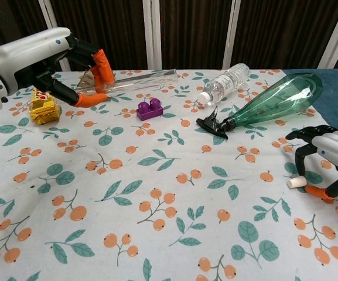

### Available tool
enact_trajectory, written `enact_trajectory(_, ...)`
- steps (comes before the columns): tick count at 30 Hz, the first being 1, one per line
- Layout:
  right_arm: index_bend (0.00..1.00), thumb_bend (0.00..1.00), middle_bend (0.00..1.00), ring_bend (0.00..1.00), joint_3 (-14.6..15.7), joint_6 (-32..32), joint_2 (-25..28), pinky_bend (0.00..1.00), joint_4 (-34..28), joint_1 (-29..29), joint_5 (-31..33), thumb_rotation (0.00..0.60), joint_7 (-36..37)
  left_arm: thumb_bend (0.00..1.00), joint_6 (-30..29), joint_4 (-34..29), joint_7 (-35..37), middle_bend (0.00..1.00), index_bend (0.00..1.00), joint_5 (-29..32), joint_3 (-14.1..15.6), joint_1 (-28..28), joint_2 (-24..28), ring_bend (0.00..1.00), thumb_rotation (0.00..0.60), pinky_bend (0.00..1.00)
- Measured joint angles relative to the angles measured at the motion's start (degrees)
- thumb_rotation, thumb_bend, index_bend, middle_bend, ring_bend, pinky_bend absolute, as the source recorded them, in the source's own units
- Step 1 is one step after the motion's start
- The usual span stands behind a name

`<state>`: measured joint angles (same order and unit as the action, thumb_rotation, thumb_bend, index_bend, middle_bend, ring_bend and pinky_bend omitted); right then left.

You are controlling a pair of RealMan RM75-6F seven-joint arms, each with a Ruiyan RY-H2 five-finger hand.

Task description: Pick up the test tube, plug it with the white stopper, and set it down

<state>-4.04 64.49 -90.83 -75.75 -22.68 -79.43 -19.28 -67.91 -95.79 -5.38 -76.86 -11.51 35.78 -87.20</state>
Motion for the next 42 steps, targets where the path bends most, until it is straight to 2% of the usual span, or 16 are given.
enact_trajectory(7, 0.56, 0.36, 0.13, 0.04, 0.33, 0.46, -0.14, 0.0, 0.04, -0.03, -0.4, 0.6, 0.24, 0.6, 0.03, -0.02, -0.14, 0.55, 0.69, 0.07, 0.03, -0.01, -0.13, 0.13, 0.6, 0.0)
enact_trajectory(17, 0.49, 0.36, 0.13, 0.04, 0.47, 0.59, -0.38, 0.0, 0.46, -0.26, -0.43, 0.6, 0.04, 0.6, 0.01, 0.38, -0.12, 0.55, 0.69, 0.21, 0.02, -0.07, -0.4, 0.13, 0.6, 0.0)
enact_trajectory(26, 0.49, 0.36, 0.13, 0.04, 0.59, 0.7, -0.51, 0.0, 0.28, -0.46, -0.59, 0.6, -0.19, 0.6, -0.08, 0.54, 0.1, 0.55, 0.69, 0.19, 0.04, -0.21, -0.35, 0.13, 0.6, 0.0)
enact_trajectory(32, 0.53, 0.37, 0.13, 0.04, 0.87, 0.49, -0.76, 0.0, 0.23, -0.48, -0.42, 0.6, -0.46, 0.6, -0.12, 0.56, 0.23, 0.55, 0.69, 0.2, 0.09, -0.35, -0.19, 0.13, 0.6, 0.0)
enact_trajectory(37, 0.61, 0.41, 0.15, 0.05, 0.88, 0.77, -1.07, 0.0, 0.37, -0.45, -0.43, 0.6, -0.47, 0.6, -0.12, 0.74, 0.18, 0.55, 0.69, 0.37, 0.07, -0.43, -0.17, 0.13, 0.6, 0.0)
enact_trajectory(42, 0.62, 0.41, 0.15, 0.05, 0.51, 2.07, -0.9, 0.0, 0.09, -0.47, -1.19, 0.6, -0.07, 0.6, -0.03, 1.01, 0.21, 0.55, 0.69, 0.77, -0.08, -0.43, -0.35, 0.13, 0.6, 0.0)
